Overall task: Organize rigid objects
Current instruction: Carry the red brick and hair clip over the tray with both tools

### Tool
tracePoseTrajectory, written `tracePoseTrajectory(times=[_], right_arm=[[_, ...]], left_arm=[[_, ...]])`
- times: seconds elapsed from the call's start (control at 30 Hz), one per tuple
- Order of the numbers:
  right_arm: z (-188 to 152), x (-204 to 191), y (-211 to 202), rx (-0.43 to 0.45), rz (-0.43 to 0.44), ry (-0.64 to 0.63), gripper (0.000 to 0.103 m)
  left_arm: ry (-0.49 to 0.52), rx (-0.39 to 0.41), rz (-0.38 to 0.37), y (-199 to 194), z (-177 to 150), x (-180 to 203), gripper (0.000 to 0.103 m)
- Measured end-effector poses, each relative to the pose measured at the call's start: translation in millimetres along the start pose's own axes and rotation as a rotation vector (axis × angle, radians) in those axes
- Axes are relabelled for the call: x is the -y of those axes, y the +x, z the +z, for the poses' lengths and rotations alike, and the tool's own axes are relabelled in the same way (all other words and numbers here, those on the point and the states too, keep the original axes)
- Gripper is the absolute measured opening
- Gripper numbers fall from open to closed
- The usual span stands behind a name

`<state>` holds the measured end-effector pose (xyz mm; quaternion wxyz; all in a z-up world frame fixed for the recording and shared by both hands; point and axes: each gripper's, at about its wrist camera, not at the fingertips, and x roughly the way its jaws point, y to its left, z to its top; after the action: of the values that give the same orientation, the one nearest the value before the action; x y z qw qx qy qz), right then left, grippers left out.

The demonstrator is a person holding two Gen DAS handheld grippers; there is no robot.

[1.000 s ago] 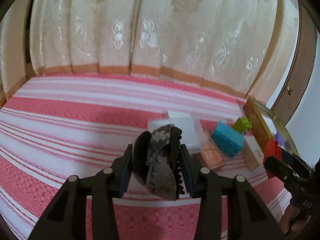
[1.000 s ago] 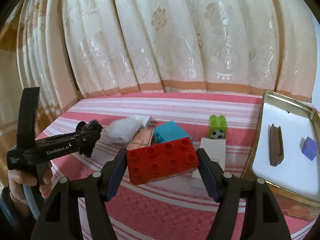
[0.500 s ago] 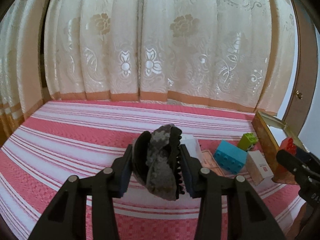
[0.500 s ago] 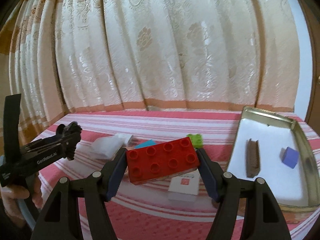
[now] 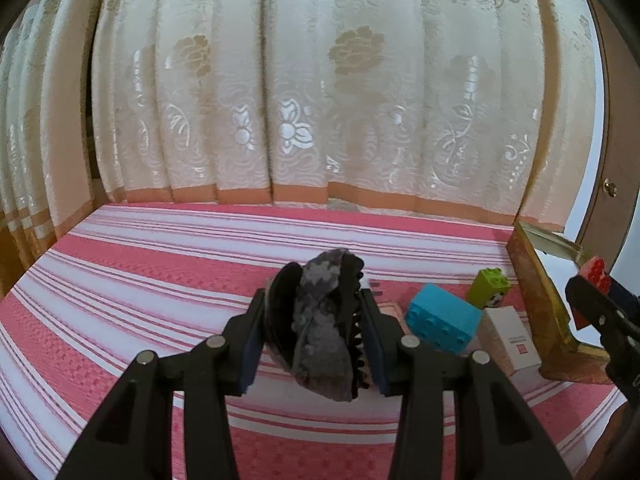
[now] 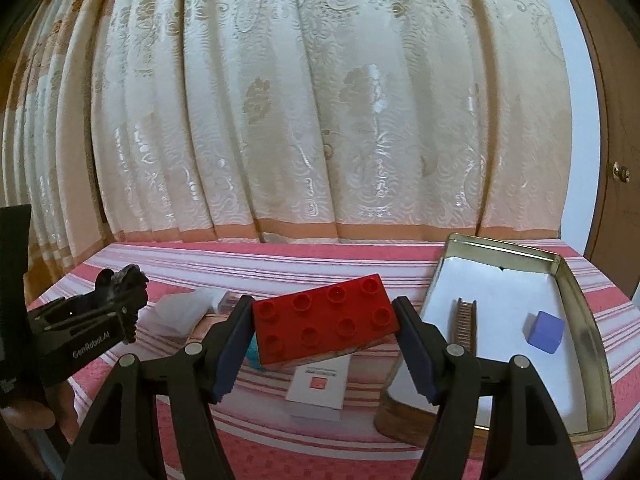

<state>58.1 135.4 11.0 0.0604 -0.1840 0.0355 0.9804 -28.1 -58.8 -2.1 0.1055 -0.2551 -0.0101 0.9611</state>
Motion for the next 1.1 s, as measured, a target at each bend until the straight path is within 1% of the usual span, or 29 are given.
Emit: tracePoseTrajectory(times=[0.4,0.6,0.97,1.1], right_arm=[[2,34,-6,0.013,-0.042,0.028,0.071],[3,50,-11,0.029,-0.065,0.038,0.071],[6,89,-20,0.05,-0.106,0.08,0.071],[6,105,-23,0.057,-0.124,0.094,0.071]], left_arm=[[0.036,0.015,-0.001,-3,-2,41,0.043],[0.037,0.016,-0.01,-5,-4,58,0.043],[0.061,0.019,-0.048,-7,-7,100,0.043],[0.07,0.031,-0.057,-8,-7,116,0.043]])
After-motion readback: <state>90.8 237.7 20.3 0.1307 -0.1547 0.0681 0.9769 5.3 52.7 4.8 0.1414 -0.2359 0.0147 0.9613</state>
